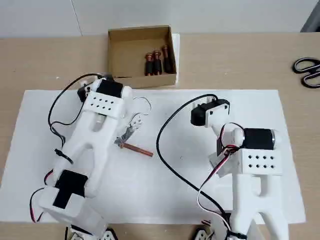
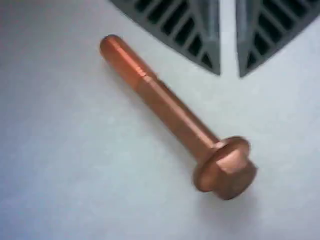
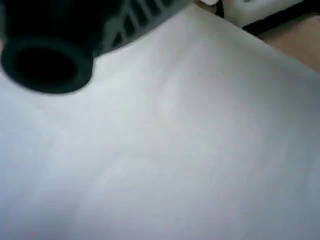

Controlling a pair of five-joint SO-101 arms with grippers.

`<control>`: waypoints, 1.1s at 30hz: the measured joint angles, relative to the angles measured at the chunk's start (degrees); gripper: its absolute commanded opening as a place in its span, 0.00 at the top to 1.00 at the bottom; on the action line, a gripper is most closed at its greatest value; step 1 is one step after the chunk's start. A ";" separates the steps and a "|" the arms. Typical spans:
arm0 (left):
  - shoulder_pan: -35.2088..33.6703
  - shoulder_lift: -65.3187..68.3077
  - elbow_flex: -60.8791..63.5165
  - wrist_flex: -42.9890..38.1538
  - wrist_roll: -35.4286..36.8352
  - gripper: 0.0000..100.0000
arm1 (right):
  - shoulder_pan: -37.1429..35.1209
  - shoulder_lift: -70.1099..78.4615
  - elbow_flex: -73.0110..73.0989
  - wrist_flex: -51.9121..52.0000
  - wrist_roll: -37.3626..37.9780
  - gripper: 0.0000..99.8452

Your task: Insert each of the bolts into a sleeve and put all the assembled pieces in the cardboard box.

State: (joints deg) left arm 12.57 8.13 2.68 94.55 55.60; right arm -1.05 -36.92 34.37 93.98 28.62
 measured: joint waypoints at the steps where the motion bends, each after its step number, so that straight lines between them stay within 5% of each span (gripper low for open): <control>1: 0.09 0.18 0.00 -0.18 0.00 0.98 | 0.00 0.00 0.00 0.00 0.00 1.00; 9: 0.70 5.71 0.00 -1.93 0.00 0.86 | 0.00 0.00 0.00 0.00 0.00 1.00; 33: 2.73 8.00 0.88 -7.03 0.00 0.86 | 6.51 0.00 0.00 0.09 1.85 1.00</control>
State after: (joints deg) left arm 15.30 16.13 3.56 87.52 55.60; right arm 5.45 -36.92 34.37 94.07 30.46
